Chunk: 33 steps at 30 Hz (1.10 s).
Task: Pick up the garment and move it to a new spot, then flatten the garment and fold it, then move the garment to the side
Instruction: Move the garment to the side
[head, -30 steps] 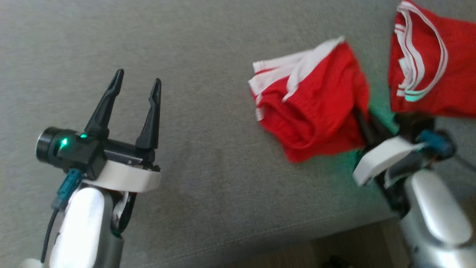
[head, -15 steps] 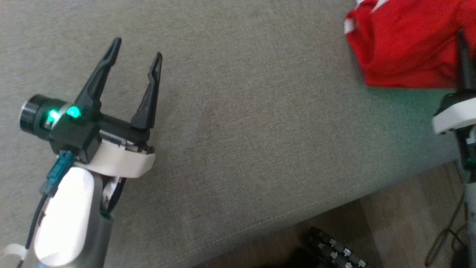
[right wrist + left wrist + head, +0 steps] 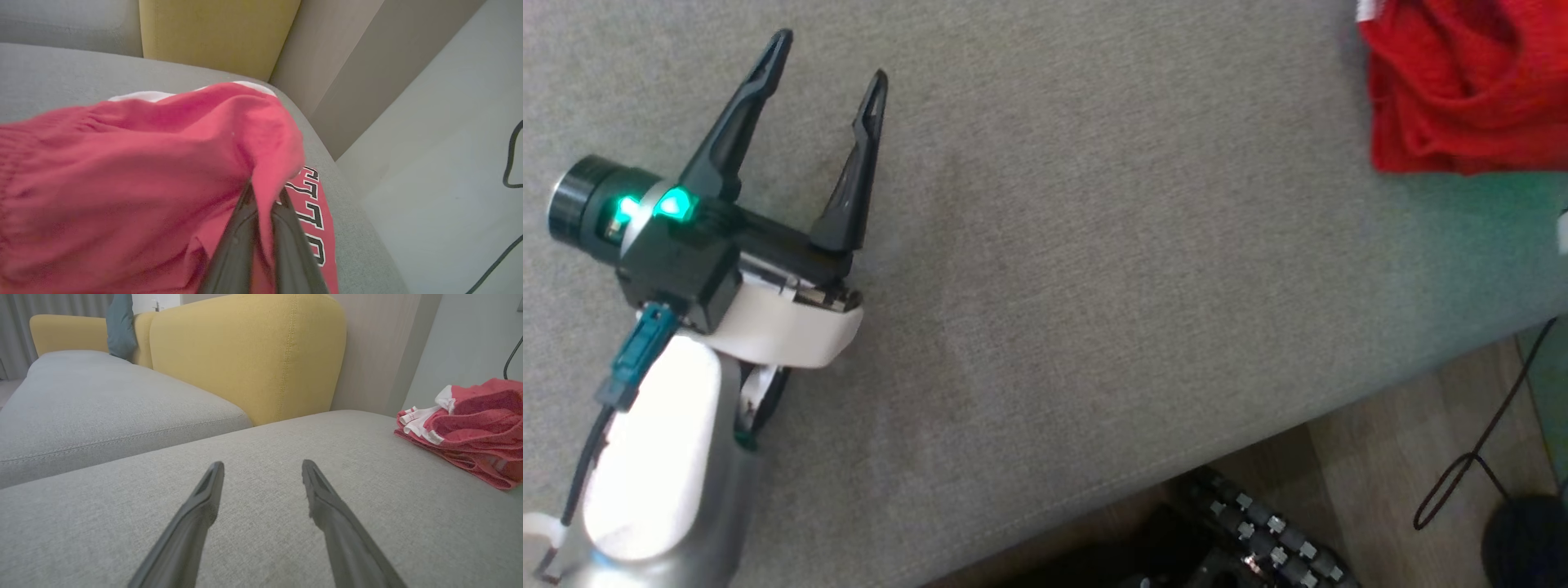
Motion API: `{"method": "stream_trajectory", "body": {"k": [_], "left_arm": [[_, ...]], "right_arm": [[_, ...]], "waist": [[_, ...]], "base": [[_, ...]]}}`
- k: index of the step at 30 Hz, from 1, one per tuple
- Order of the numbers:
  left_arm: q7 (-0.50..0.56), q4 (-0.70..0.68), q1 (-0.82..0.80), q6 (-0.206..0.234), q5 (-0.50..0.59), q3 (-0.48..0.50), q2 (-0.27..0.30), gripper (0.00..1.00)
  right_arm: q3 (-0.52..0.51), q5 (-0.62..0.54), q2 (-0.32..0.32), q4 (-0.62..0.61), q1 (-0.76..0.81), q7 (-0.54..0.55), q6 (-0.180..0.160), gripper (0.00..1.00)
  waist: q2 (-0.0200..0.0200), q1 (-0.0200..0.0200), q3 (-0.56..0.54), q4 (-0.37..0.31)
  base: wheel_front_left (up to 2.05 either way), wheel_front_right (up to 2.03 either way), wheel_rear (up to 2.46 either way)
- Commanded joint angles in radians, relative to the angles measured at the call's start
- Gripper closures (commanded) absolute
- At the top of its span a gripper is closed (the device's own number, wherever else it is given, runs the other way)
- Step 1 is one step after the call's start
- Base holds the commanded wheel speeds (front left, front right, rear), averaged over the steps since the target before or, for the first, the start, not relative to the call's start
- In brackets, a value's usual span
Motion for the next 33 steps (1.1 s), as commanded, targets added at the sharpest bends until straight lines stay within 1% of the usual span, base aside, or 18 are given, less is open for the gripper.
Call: {"method": "stream_trajectory", "body": {"k": [1,6,7,14,15,16,17,20,22,25,29,33], "left_arm": [[0.000,-0.037,-0.023,-0.001,-0.005,0.023,0.019,0.00],[-0.012,-0.020,-0.049,-0.002,-0.016,0.014,0.013,0.00],[-0.019,-0.011,-0.060,-0.002,-0.022,0.010,0.006,0.00],[-0.037,0.024,-0.082,0.005,-0.039,0.004,-0.022,0.00],[-0.038,0.029,-0.085,0.006,-0.042,0.004,-0.026,0.00],[-0.039,0.033,-0.087,0.007,-0.045,0.004,-0.031,0.00],[-0.040,0.037,-0.090,0.009,-0.047,0.005,-0.036,0.00],[-0.041,0.038,-0.090,0.013,-0.055,0.012,-0.051,0.00],[-0.041,0.038,-0.085,0.014,-0.060,0.018,-0.059,0.00],[-0.041,0.042,-0.070,0.014,-0.063,0.029,-0.067,0.00],[-0.041,0.051,-0.032,0.016,-0.061,0.043,-0.071,0.00],[-0.041,0.068,0.026,0.029,-0.062,0.062,-0.077,0.00]], "right_arm": [[-0.005,-0.012,-0.032,-0.026,-0.014,0.006,-0.001,1.00],[-0.040,-0.079,-0.041,0.003,-0.047,0.043,-0.001,1.00],[-0.062,-0.107,-0.045,0.017,-0.052,0.064,-0.001,1.00],[-0.132,-0.141,-0.060,0.028,-0.034,0.109,-0.001,1.00],[-0.140,-0.144,-0.063,0.024,-0.028,0.113,-0.001,0.67],[-0.149,-0.147,-0.065,0.019,-0.020,0.115,-0.001,0.26],[-0.159,-0.148,-0.062,0.014,-0.009,0.125,-0.001,0.00],[-0.179,-0.148,-0.050,-0.009,0.028,0.148,-0.001,0.00],[-0.194,-0.141,-0.035,-0.016,0.068,0.184,-0.001,0.00],[-0.201,-0.129,-0.022,-0.052,0.126,0.184,-0.001,0.00],[-0.209,-0.102,0.008,-0.115,0.182,0.118,-0.001,0.00],[-0.184,-0.081,0.065,-0.194,0.236,0.028,-0.001,0.00]], "waist": [[0.0000,-0.0001,0.016,0.006],[0.0000,-0.0001,0.042,0.030],[0.0000,-0.0001,0.048,0.044],[0.0000,-0.0001,0.048,0.097],[0.0000,-0.0001,0.046,0.106],[0.0000,-0.0001,0.043,0.114],[0.0000,-0.0001,0.039,0.122],[0.0000,-0.0001,0.021,0.138],[0.0000,-0.0001,0.004,0.146],[0.0000,-0.0001,-0.026,0.156],[0.0000,-0.0001,-0.077,0.163],[0.0000,-0.0001,-0.143,0.172]], "base": [[0.00,0.00,0.00],[0.00,0.00,0.00],[0.00,0.00,0.00],[0.00,0.00,0.00],[0.00,0.00,0.00],[0.00,0.00,0.00],[0.00,0.00,0.00],[0.00,0.00,0.00],[0.00,0.00,0.00],[0.00,0.00,0.00],[0.00,0.00,0.00],[0.00,0.00,0.00]]}}
